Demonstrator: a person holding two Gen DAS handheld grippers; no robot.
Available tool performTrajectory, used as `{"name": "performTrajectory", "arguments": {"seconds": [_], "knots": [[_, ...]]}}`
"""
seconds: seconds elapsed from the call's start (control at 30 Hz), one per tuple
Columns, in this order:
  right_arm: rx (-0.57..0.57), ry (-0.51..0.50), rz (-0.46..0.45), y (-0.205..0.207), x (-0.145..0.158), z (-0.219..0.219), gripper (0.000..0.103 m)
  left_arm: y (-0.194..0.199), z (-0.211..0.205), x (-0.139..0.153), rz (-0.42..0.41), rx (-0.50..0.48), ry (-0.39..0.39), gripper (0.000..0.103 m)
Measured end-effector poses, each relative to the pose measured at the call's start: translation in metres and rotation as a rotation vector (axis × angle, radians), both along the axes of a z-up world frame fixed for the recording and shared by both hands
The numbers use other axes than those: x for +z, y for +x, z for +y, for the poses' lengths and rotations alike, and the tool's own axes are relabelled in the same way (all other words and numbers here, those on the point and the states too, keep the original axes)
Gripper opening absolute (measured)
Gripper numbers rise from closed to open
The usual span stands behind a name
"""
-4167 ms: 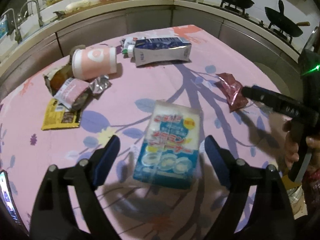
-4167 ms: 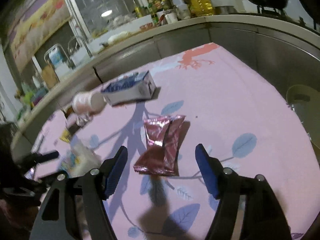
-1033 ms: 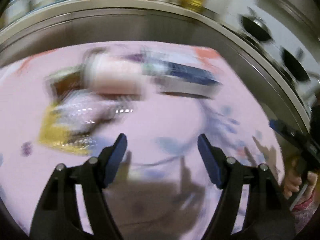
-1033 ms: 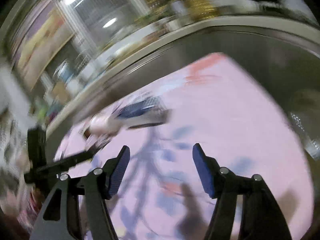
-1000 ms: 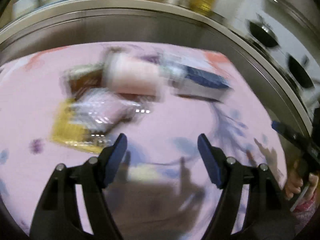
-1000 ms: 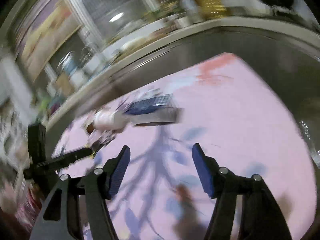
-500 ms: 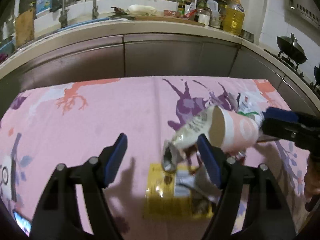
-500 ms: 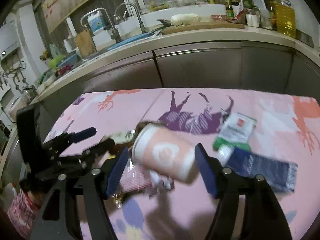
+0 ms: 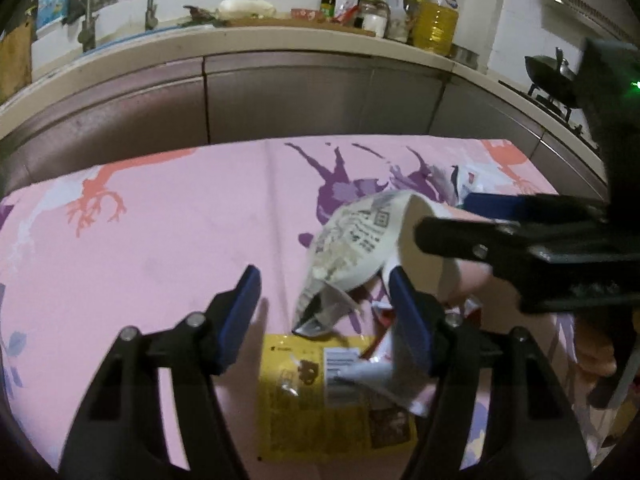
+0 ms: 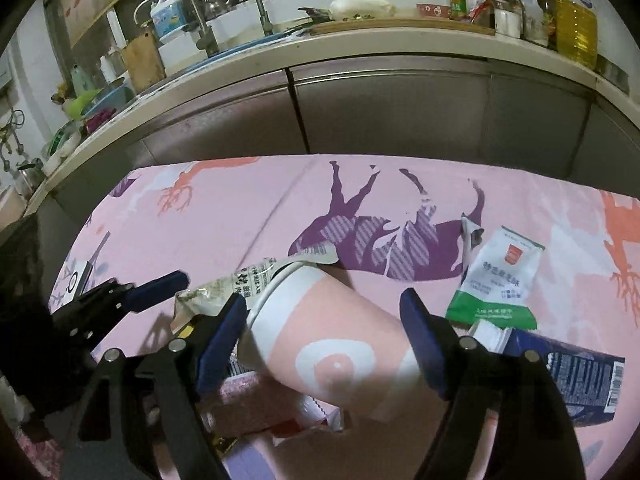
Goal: Collect trash
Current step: 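Grasp the white paper wrapper with the left tool while the right tool grasps the pink cup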
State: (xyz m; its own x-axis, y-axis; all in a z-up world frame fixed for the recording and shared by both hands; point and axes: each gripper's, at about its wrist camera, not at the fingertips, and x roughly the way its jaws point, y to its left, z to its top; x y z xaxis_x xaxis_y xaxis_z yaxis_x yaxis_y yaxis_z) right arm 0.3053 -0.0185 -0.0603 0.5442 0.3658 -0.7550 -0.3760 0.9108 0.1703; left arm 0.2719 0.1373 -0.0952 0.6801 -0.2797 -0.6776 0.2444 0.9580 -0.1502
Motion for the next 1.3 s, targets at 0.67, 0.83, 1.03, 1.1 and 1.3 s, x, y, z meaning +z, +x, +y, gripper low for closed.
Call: {"name": "performTrajectory", "arguments": {"seconds": [0.67,0.83,1.03,1.1,1.3], "knots": [[-0.070,0.069,-0.042,-0.102,0.017,-0.079,0.000,-0.062,0.023,0.043,-0.041,-0.002,-0.244,0.020],[-0.184,0.152,-0.068,-0.132,0.026,-0.137,0.000,-0.090,0.003,0.061,-0.058,-0.066,-0.289,0.020],[-0.337,0.230,-0.091,-0.171,0.029,-0.207,0.000,-0.114,-0.049,0.064,-0.016,-0.193,-0.325,0.020],[-0.374,0.226,-0.091,-0.179,0.025,-0.224,0.000,-0.120,-0.073,0.062,0.006,-0.237,-0.323,0.020],[-0.417,0.224,-0.046,-0.199,0.003,-0.253,0.000,-0.128,-0.127,0.049,0.071,-0.331,-0.292,0.020]]}}
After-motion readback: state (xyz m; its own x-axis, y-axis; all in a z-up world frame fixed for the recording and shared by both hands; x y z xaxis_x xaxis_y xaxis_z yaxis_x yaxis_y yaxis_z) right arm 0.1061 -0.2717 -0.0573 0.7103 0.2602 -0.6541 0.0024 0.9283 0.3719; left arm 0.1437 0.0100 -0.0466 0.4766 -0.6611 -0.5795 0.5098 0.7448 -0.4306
